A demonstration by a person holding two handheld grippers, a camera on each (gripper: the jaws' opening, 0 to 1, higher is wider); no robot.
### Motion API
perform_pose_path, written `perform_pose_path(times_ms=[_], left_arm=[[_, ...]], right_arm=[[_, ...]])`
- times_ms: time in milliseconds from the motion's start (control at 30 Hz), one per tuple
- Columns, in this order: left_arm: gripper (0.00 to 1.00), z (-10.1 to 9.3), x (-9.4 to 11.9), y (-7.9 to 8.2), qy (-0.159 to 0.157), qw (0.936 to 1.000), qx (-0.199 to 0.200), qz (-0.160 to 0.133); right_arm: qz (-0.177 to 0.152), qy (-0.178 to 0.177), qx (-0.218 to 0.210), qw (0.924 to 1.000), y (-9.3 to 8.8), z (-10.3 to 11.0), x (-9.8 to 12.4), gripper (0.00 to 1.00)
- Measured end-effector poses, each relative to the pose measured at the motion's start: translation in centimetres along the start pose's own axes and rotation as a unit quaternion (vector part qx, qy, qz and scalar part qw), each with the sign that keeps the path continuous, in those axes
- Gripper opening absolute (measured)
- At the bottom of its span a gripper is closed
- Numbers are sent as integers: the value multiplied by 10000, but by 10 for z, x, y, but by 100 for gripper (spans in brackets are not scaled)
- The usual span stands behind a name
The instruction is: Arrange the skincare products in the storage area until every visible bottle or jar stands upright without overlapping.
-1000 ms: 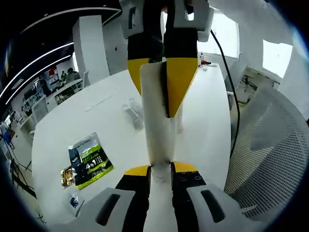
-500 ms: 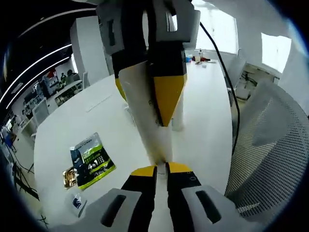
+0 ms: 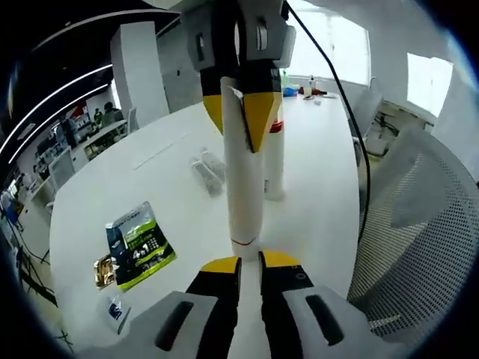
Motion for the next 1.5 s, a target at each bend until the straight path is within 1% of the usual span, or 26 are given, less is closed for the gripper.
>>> perform_pose_path(times_ms=[100, 167, 233, 300, 367, 467, 500, 533, 600, 633, 700, 800, 833, 867, 900, 967, 1033, 1133, 1300, 1367, 1500], left_arm=[[11, 0, 0, 0, -3, 10000, -11, 17], [11, 0, -1, -1, -8, 10000, -4, 24], [11, 0, -1, -2, -10, 10000, -18, 46], [11, 0, -1, -1, -11, 10000, -16, 48], [11, 0, -1, -1, -8, 10000, -11, 44], [12, 2, -1, -2, 31, 10000, 9, 48], [13, 5, -2, 2, 76, 9998, 141, -68], [15, 7, -4, 6, 105, 9997, 181, -160], [18, 17, -9, 13, 309, 9991, -99, -258], [19, 21, -15, 14, 361, 9989, -113, -291], [16, 26, -25, 11, 335, 9992, -126, -170], [1, 29, -34, 12, 303, 9993, -158, -152], [3, 26, -36, 14, 222, 9996, -37, -183], [3, 25, -39, 17, 133, 9996, -19, -262], [1, 24, -40, 17, 116, 9997, -39, -215], [2, 25, -45, 17, 91, 9997, -135, -181], [1, 26, -49, 16, 74, 9998, -97, -155], [1, 19, -54, 16, -57, 9998, -137, -136], [2, 12, -61, 20, -160, 9997, -142, -136], [2, 12, -64, 21, -190, 9996, -125, -149], [2, 8, -69, 26, -243, 9995, -122, -161]], right_arm=[[71, -40, -7, 10000, -7, -2, 2, 0], [98, -74, -31, 9999, -10, -7, 3, 0], [109, -105, -62, 9999, -11, -4, 3, 0], [70, -91, -87, 9999, -8, -3, 4, 0], [-54, -94, -93, 9999, 0, -5, 5, 0], [14, -70, -18, 10000, 1, -4, 6, 0], [49, -45, 14, 10000, 2, -4, 6, 0], [53, -44, 35, 10000, 3, -4, 5, 0], [41, -43, 59, 10000, 6, -7, 5, 0], [28, -37, 52, 10000, 8, -8, 5, 0], [22, -13, 58, 10000, 9, -8, 5, 0], [34, -1, 64, 10000, 9, -10, 5, 0], [18, 7, 44, 10000, 9, -11, 5, 0], [3, 13, 32, 10000, 9, -11, 5, 0], [-17, 34, 3, 10000, 8, -12, 5, 0], [-10, 52, -33, 10000, 6, -12, 6, 0], [-6, 75, -83, 9999, 3, -12, 6, 0], [-25, 124, -161, 9998, 1, -12, 6, 0], [8, 192, -274, 9994, -4, -11, 6, 0], [35, 215, -348, 9992, -7, -11, 6, 0], [82, 244, -441, 9987, -14, -4, 7, 0]])
Point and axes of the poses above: the point that each gripper's makers call its tool centre point, and the gripper's own axes: x roughly backward along the fingers, z roughly to its left, y roughly out of its top, the point moved 1 cm from there along x, roughly backward along the fingers, and after that the axes turned 2 degrees about z, right-handed, at the moved point
